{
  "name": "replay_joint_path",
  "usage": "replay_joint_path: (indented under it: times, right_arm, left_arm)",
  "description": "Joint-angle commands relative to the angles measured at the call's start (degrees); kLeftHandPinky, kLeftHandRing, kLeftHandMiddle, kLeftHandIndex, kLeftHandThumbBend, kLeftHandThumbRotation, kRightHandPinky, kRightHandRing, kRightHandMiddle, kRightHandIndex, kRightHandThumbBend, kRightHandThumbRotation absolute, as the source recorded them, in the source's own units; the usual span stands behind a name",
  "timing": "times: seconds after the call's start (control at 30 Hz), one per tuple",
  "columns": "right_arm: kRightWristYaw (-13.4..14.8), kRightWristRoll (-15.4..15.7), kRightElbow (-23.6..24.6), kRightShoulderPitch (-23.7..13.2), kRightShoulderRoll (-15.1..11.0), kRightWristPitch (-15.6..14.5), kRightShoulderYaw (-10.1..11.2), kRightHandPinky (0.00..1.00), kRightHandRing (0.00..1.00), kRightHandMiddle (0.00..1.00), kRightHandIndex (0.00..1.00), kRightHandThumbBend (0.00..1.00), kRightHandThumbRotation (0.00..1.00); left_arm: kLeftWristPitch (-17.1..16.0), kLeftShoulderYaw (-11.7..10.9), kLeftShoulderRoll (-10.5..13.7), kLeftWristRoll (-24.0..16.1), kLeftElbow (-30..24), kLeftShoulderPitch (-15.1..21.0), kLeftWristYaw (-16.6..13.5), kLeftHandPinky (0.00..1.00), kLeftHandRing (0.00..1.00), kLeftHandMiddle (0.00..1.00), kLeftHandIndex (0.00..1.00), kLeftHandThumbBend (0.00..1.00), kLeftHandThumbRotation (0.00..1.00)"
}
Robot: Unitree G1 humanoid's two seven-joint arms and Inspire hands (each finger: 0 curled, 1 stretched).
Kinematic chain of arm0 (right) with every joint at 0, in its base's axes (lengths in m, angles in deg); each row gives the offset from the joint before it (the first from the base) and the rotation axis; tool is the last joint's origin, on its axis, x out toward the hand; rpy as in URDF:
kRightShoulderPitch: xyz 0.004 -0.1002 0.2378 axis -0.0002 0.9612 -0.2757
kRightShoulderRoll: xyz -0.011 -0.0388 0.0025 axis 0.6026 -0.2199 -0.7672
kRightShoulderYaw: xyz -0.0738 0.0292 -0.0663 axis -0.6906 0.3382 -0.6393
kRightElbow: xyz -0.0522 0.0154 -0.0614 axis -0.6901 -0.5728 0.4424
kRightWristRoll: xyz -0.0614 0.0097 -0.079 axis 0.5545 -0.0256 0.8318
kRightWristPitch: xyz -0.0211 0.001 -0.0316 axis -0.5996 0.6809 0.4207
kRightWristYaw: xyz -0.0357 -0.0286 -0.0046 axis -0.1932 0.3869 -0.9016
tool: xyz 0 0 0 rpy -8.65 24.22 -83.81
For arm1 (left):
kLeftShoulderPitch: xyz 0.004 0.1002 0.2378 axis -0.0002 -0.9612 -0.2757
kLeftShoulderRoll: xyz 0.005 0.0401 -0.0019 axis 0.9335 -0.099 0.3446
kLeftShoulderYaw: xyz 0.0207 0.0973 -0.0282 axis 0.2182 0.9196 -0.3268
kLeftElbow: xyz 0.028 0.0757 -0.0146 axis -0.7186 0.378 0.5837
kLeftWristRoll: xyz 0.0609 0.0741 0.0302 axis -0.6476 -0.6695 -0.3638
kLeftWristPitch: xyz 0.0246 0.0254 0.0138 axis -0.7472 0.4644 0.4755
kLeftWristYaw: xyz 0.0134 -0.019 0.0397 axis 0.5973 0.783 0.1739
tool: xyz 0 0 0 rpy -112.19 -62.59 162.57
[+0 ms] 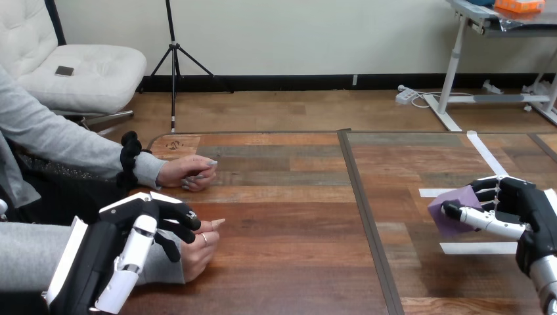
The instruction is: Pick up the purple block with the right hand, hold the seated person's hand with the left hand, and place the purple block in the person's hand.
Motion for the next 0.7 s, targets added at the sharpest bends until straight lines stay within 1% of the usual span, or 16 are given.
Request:
replay_joint_path:
  times: [0.0,0.03,0.1,0.3,0.33,0.5,0.6,0.63,0.67]
  right_arm:
    - [-0.2,-1.1,1.9,-2.0,1.2,0.9,1.6,0.32,0.36,0.41,0.43,0.87,0.0]
    - [-0.1,-1.1,1.9,-2.0,1.4,0.9,1.6,0.32,0.36,0.41,0.43,0.87,0.0]
    - [-0.4,-1.3,1.9,-1.9,1.9,0.9,1.8,0.32,0.36,0.41,0.43,0.87,0.0]
    - [-2.2,-2.8,1.6,-2.0,3.1,0.9,2.9,0.32,0.36,0.41,0.42,0.88,0.0]
    - [-2.3,-3.0,1.5,-2.0,3.3,0.8,3.1,0.32,0.36,0.41,0.42,0.89,0.0]
    - [-2.7,-3.2,1.1,-2.1,3.9,0.7,3.7,0.32,0.36,0.41,0.42,0.89,0.0]
    - [-3.4,-3.4,1.1,-2.2,4.0,0.8,4.0,0.32,0.36,0.41,0.42,0.89,0.0]
    - [-3.7,-3.6,1.1,-2.2,4.1,0.9,4.2,0.32,0.36,0.4,0.42,0.89,0.0]
    - [-3.9,-3.7,1.2,-2.2,4.2,1.0,4.3,0.32,0.35,0.4,0.42,0.89,0.0]
  left_arm:
    - [-1.8,-0.3,1.3,-0.2,0.6,3.6,0.4,0.36,0.53,0.56,0.53,0.23,0.7]
    - [-1.7,-0.4,1.5,-0.4,0.6,3.6,0.4,0.37,0.54,0.57,0.54,0.25,0.68]
    - [-1.4,-0.5,2.1,-1.2,0.5,3.5,0.3,0.38,0.55,0.58,0.55,0.27,0.65]
    - [-0.2,-1.2,3.4,-3.7,-0.5,3.2,-0.1,0.41,0.6,0.64,0.6,0.36,0.63]
    - [0.1,-1.2,3.5,-4.0,-0.8,3.0,-0.3,0.43,0.63,0.66,0.62,0.41,0.63]
    - [0.4,-2.1,4.5,-6.4,-1.5,3.0,-1.2,0.46,0.67,0.7,0.66,0.49,0.62]
    - [1.1,-2.7,4.9,-7.8,-2.2,2.9,-1.8,0.48,0.7,0.72,0.67,0.56,0.61]
    - [1.3,-2.9,5.1,-8.2,-2.5,2.9,-1.9,0.5,0.71,0.73,0.69,0.6,0.59]
    - [1.4,-3.0,5.2,-8.4,-2.7,2.9,-2.0,0.51,0.72,0.74,0.69,0.62,0.59]
